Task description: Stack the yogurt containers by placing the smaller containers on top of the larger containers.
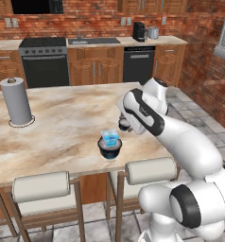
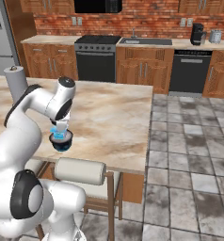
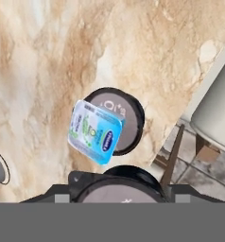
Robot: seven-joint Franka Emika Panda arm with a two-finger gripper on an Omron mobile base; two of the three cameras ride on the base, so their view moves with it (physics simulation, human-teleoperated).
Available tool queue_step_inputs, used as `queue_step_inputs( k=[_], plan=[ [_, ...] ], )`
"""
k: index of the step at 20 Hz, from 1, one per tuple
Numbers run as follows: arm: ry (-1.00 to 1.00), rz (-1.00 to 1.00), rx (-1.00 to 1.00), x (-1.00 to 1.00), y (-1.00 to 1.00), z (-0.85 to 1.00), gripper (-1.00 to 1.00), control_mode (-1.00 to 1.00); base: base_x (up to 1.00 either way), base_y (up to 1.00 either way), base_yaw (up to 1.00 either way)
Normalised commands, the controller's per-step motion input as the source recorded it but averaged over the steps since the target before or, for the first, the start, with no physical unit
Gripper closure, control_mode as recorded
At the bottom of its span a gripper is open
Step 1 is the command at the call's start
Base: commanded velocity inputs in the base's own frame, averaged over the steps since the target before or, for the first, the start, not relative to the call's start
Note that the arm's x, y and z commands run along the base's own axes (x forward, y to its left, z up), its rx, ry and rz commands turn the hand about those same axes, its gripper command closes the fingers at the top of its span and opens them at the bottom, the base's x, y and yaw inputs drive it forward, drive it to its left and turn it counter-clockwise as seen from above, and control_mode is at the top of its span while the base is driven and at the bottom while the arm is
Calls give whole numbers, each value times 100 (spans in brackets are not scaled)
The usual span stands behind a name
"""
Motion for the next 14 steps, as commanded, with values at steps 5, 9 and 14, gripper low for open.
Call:
queue_step_inputs(
  k=[5,9,14],
  plan=[
    [0,0,0,10,3,-10,100,-100,0,0,0],
    [0,0,0,2,11,-8,100,-100,0,0,0],
    [0,0,0,3,14,-8,100,-100,0,0,0]
  ],
)
